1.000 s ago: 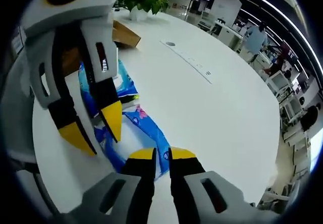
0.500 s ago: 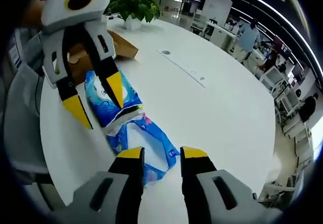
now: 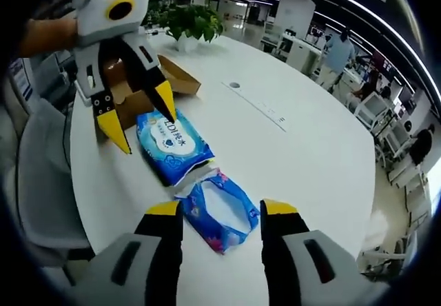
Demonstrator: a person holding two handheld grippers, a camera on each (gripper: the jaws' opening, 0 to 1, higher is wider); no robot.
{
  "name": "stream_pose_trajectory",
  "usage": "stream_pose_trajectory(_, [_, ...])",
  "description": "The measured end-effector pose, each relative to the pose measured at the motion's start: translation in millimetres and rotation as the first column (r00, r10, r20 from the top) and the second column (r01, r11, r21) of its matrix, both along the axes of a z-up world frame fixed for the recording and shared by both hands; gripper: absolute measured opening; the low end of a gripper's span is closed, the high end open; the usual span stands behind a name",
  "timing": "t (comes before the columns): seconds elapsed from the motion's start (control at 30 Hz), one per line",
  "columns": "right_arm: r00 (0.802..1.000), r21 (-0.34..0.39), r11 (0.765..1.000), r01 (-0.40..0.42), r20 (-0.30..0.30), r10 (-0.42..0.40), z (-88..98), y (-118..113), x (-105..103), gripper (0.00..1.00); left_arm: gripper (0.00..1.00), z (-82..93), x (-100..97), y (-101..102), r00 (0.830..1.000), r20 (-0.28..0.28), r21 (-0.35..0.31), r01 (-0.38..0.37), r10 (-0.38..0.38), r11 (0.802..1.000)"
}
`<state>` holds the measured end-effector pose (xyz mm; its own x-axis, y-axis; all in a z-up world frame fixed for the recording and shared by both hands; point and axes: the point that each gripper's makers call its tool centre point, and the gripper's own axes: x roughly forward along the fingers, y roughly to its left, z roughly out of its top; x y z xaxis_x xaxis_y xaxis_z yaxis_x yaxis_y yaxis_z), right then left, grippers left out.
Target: Operate the shoe box by opening the lid, removing the specified soft item, and placing it in the target area until the item is outside and the box remains undamaged.
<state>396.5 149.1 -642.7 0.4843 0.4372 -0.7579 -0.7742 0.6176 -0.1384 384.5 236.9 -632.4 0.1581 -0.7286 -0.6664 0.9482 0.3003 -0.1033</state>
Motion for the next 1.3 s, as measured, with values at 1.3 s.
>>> stream_pose_trajectory(1.3, [0.919,0.089,0.918,-0.388,-0.043,0.392,36.4,164,-58,0.6,0.79,64.2,-15.8,217,0.916,0.119,-0.156,-0.365,0.384,0.918])
